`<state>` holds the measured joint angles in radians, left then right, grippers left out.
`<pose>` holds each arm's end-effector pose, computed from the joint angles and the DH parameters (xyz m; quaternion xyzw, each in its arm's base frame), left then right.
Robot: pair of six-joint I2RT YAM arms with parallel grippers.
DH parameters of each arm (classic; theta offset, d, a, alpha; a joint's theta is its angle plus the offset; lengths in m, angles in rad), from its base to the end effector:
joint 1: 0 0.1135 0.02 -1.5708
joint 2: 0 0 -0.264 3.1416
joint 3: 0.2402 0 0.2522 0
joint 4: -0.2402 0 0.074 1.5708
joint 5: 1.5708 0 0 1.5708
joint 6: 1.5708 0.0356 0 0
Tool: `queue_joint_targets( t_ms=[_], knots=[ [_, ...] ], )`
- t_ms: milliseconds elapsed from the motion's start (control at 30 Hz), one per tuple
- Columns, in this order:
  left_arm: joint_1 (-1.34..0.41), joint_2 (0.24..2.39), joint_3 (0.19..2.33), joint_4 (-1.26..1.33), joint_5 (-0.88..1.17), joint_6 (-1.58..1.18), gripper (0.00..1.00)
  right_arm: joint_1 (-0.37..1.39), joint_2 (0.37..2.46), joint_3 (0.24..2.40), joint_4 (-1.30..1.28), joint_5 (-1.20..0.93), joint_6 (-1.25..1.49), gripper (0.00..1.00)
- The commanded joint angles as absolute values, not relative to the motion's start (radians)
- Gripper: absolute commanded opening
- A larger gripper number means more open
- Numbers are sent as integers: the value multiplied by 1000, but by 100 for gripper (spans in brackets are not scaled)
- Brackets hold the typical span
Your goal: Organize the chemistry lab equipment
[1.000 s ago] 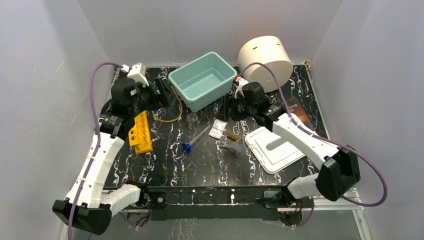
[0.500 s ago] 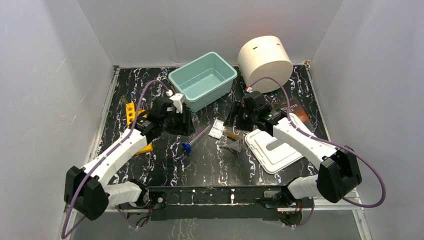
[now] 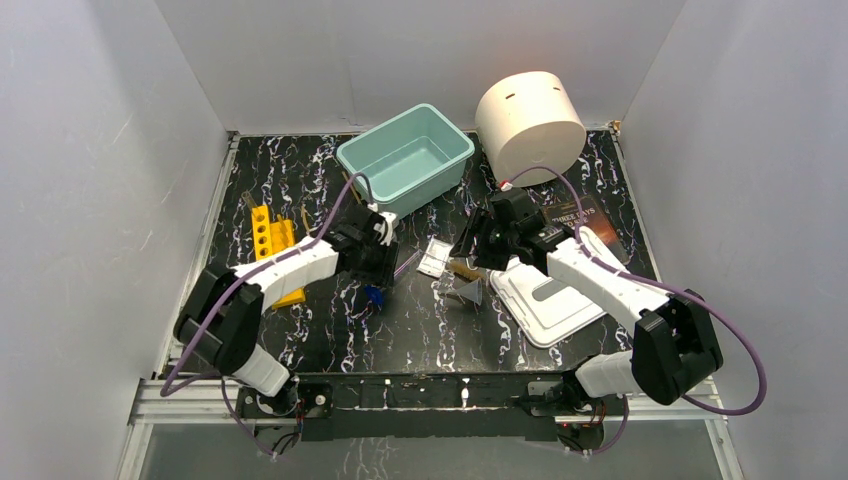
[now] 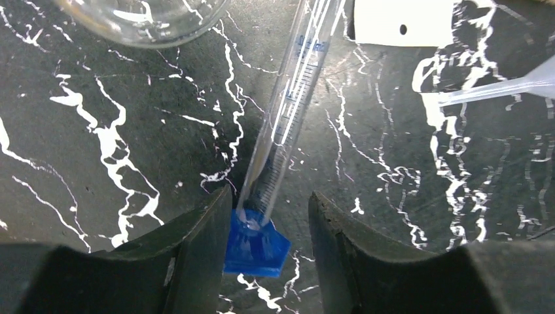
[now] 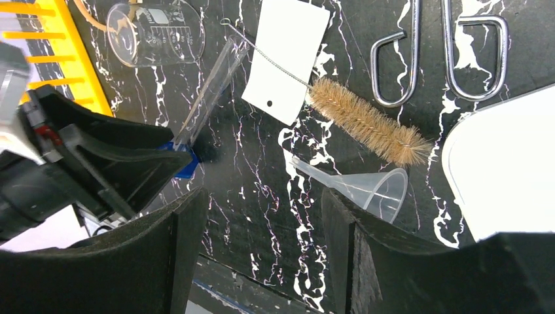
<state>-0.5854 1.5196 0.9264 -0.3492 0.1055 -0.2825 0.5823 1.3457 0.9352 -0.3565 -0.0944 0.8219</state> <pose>0.2542 -0.1730 0.2015 0.1594 0.9364 -0.1753 0.2589 0.2390 0.1614 0.2521 0.0916 0.9149 0.2855 0.2703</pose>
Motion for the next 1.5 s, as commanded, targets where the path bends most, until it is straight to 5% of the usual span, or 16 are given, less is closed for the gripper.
queue_joint_targets(
  t_ms=[0,333,600,1033,1467],
  knots=[
    [-591,1590,985,-384,103,-186,44,568,1341,930,-317,-112,831,72],
    [-592,1665,1015,-395,149,-133,30,552,1299,899,-318,-116,833,72],
    [-592,1631,1070,-446,216,-86,1,548,1278,893,-265,-173,816,72],
    [-591,1435,1129,-450,279,-146,0,548,1289,977,-129,-318,772,73],
    [-588,1387,1272,-444,338,-187,0,533,1494,1307,-164,-377,842,80]
  ],
)
